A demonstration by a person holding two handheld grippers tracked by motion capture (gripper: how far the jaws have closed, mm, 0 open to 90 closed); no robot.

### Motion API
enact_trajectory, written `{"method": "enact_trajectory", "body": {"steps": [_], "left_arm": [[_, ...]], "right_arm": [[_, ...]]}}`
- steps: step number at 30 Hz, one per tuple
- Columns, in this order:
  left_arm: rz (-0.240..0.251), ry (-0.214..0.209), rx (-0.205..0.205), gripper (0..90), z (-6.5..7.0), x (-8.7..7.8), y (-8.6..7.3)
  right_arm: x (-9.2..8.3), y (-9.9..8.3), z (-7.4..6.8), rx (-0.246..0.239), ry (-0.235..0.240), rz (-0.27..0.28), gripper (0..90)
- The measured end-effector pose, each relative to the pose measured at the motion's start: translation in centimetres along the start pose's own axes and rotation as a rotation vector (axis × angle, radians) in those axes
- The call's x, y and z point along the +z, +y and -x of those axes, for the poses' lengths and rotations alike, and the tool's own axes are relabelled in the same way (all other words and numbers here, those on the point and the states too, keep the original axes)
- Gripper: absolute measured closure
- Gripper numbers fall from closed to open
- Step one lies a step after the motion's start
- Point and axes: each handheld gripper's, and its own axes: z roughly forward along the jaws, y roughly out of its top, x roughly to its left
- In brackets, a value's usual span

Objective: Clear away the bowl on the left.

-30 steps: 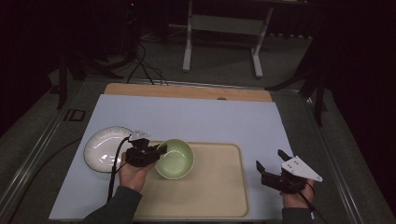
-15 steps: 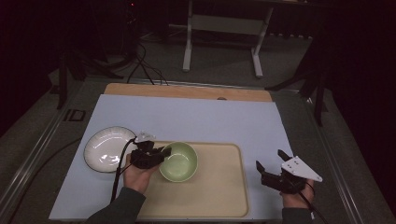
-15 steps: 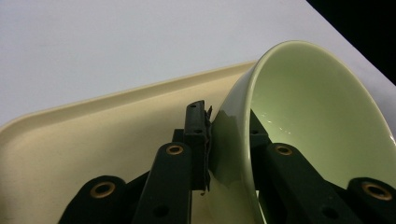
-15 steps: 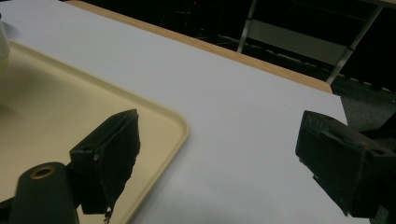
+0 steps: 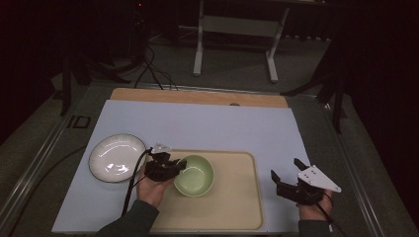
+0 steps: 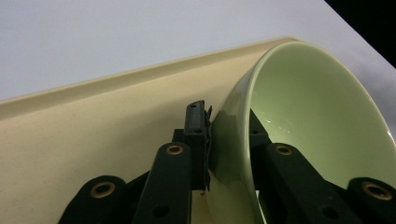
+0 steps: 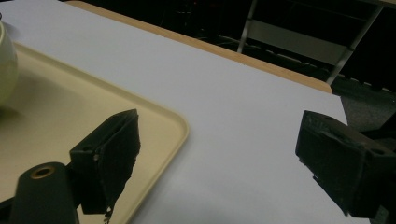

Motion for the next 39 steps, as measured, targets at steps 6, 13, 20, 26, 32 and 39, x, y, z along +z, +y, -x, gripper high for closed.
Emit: {"method": "enact_trajectory", "body": {"steps": [6, 13, 20, 26, 32, 39], "left_arm": [[-0.021, -0.009, -0.001, 79.1, 0.3, 0.7, -0.4], [-0.047, -0.012, 0.0, 79.0, 0.5, 1.5, -0.8], [-0.048, 0.007, -0.008, 80.0, 0.3, 2.1, -1.2], [-0.059, 0.046, 0.02, 80.4, 0.2, 2.5, -1.3], [-0.053, 0.063, 0.024, 73.3, 0.1, 2.2, -1.1], [-0.031, 0.077, 0.03, 58.0, -0.1, 1.1, -0.6]], "right_arm": [[0.0, 0.0, 0.0, 0.0, 0.0, 0.0, 13.3], [0.0, 0.0, 0.0, 0.0, 0.0, 0.0, 13.3], [0.0, 0.0, 0.0, 0.0, 0.001, 0.0, 13.3], [0.0, 0.0, 0.0, 0.0, 0.001, -0.001, 13.3], [0.0, 0.0, 0.0, -0.001, 0.001, -0.001, 13.3], [0.0, 0.0, 0.0, 0.0, 0.003, 0.0, 13.3]]}}
